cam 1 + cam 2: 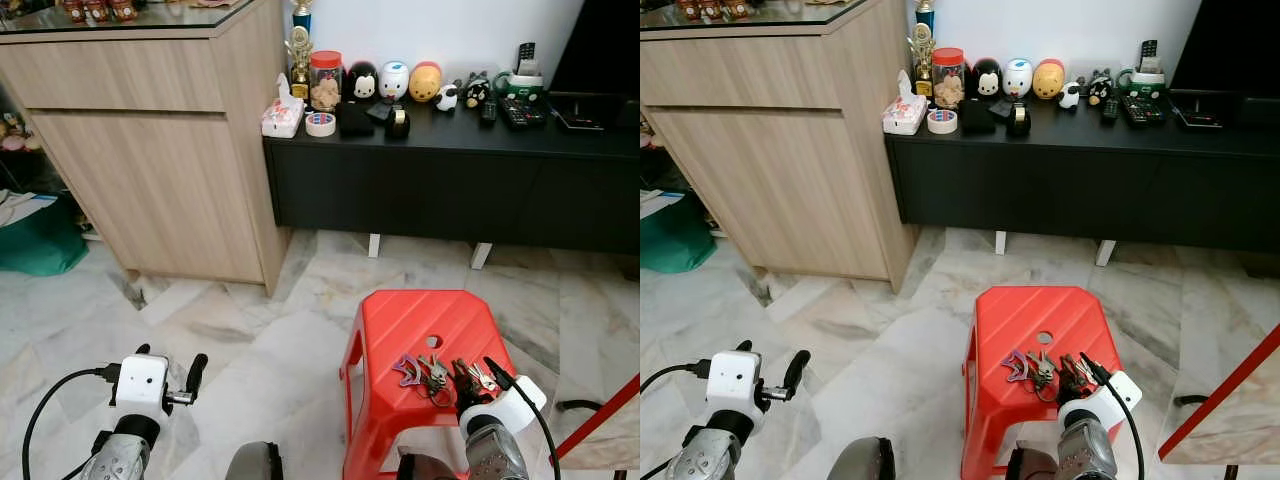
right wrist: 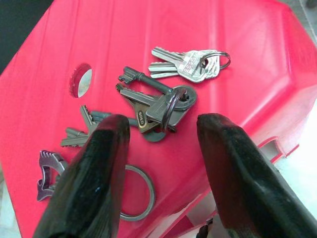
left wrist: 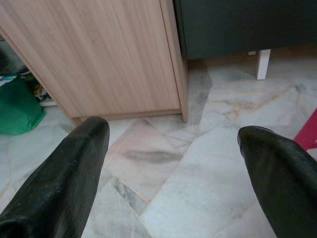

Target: Hang keys on a hook

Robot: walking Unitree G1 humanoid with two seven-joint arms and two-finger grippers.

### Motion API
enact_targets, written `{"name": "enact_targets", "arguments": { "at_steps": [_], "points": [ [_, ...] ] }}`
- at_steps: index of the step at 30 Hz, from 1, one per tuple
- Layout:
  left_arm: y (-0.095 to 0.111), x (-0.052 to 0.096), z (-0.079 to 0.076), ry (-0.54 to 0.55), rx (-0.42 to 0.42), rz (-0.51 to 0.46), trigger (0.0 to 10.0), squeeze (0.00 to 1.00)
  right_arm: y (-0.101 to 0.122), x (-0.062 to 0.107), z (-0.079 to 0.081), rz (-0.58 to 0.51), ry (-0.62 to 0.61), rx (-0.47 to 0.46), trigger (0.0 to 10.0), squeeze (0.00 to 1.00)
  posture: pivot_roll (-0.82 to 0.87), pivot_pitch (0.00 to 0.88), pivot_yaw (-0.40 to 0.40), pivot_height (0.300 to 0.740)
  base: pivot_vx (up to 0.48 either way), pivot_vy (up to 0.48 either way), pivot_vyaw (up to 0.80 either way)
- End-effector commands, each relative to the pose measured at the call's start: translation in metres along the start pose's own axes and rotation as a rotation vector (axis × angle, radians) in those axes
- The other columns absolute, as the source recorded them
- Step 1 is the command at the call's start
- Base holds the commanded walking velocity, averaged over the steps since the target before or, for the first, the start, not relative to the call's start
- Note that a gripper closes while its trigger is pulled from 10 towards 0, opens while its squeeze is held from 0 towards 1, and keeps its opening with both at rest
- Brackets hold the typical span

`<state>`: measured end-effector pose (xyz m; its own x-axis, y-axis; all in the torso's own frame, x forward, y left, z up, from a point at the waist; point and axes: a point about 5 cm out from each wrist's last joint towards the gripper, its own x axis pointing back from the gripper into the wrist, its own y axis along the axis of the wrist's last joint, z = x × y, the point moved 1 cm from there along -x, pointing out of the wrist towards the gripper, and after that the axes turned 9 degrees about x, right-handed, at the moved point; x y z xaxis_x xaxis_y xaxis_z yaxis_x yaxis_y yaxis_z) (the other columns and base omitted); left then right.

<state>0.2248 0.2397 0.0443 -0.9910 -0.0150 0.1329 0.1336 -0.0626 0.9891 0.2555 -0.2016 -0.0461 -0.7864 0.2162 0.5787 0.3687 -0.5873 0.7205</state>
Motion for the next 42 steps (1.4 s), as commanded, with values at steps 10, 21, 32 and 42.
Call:
{"name": "enact_targets", "arguments": {
  "at_steps": [10, 21, 32, 42],
  "points": [
    [0.003, 0.005, 0.002, -0.009, -0.014, 0.014, 10.0, 0.00, 0.001, 0.000, 0.000, -0.003, -0.016, -0.002, 10.0, 0.00, 0.15, 0.029, 0.033, 0.610, 0.000, 0.000, 0.00],
    [0.003, 0.008, 0.001, -0.008, -0.009, 0.019, 10.0, 0.00, 0.010, -0.002, 0.001, -0.038, -0.015, 0.003, 6.9, 0.00, 0.15, 0.036, 0.031, 0.610, 0.000, 0.000, 0.00],
    [0.002, 0.005, -0.003, -0.011, 0.003, 0.023, 10.0, 0.00, 0.016, -0.004, -0.001, -0.046, -0.022, 0.023, 10.0, 0.00, 0.15, 0.030, 0.019, 0.610, 0.000, 0.000, 0.00],
    [0.000, 0.007, -0.005, -0.011, 0.012, 0.037, 10.0, 0.00, 0.011, -0.004, 0.000, -0.009, -0.015, 0.042, 4.3, 0.00, 0.15, 0.028, 0.011, 0.610, 0.000, 0.000, 0.00]
  ]
}}
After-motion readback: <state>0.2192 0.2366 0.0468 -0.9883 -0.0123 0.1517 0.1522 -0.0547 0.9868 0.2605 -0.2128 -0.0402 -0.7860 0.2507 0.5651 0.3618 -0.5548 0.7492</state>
